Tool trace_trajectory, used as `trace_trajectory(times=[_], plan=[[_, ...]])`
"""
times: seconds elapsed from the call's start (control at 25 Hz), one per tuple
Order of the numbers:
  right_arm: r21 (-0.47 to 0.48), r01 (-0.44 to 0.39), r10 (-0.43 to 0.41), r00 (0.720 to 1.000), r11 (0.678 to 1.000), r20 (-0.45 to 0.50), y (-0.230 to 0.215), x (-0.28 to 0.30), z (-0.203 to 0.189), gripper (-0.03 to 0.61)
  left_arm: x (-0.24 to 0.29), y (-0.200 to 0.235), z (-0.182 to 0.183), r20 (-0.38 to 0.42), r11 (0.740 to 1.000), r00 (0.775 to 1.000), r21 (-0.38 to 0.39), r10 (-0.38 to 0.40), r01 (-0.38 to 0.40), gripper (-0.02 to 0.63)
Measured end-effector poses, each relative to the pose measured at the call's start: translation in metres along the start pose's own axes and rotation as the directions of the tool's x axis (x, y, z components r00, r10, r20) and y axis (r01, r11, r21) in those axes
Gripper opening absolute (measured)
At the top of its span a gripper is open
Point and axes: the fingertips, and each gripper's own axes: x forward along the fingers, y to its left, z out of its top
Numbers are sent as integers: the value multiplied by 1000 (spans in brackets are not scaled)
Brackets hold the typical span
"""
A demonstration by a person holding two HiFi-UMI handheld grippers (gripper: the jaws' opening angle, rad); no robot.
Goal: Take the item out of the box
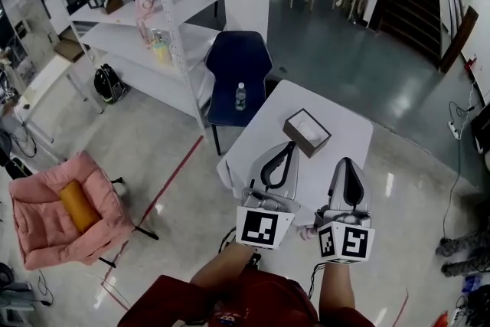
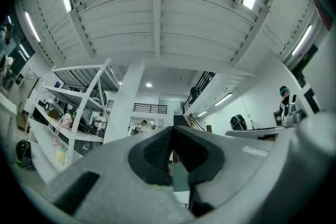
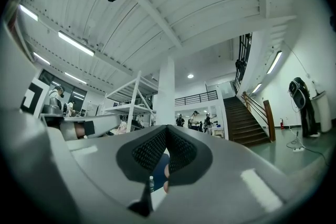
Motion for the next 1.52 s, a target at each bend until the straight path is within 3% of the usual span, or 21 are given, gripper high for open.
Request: trace_trajectory(times=[0.32,0.6,1.52], plan=[[-4,3,-3,1000,1000,-5,4,33,-9,0,24,24,-10,-2,1000,1000,0,-7,7,3],[9,9,-9,1000,1000,0,-20,55,-24,0,48,22,-28,-11,1000,1000,18,-18,18,3],[67,-54,53,999,996,11,-191,166,-42,0,230,-48,-91,-31,996,999,88,19,-16,3]])
